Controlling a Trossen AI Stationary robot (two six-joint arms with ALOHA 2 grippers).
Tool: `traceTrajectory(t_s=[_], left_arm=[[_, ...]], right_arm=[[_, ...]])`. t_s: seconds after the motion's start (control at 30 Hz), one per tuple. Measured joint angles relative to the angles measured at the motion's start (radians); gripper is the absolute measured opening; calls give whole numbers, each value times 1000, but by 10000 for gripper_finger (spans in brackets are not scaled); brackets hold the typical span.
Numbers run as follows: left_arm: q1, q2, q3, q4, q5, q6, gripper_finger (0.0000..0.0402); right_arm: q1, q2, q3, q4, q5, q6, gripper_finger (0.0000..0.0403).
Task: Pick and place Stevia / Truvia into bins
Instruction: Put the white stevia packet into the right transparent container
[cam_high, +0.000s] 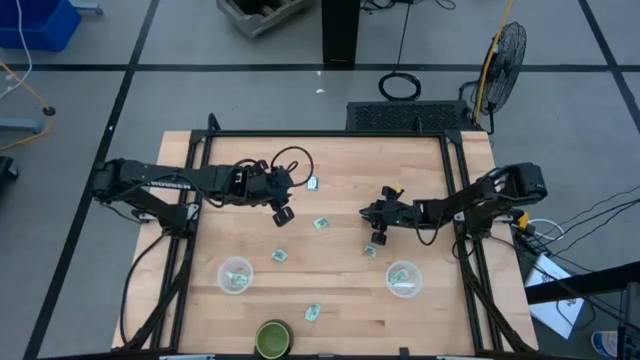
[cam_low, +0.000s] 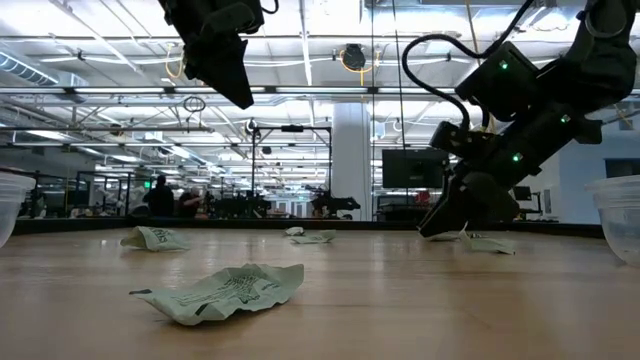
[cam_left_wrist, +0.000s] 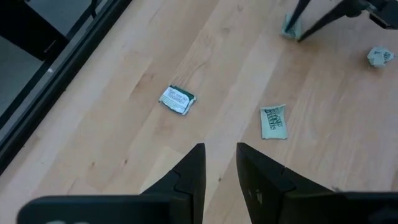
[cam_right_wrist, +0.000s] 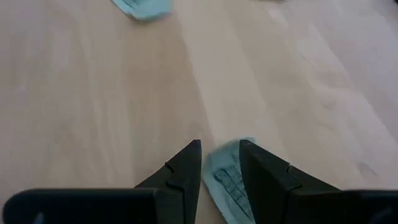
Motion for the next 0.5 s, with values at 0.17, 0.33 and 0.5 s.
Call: traceTrajectory(t_s=[0.17,0.33,0.5], left_arm=[[0,0,0,1,0,0,97],[0,0,0,0,0,2,97],[0,0,0,0,0,2,97]], right_arm=[[0,-1,0,2,6,-22,105],[0,-1,0,5,7,-34,105],[-18,-1,0,-16,8,-19,105]])
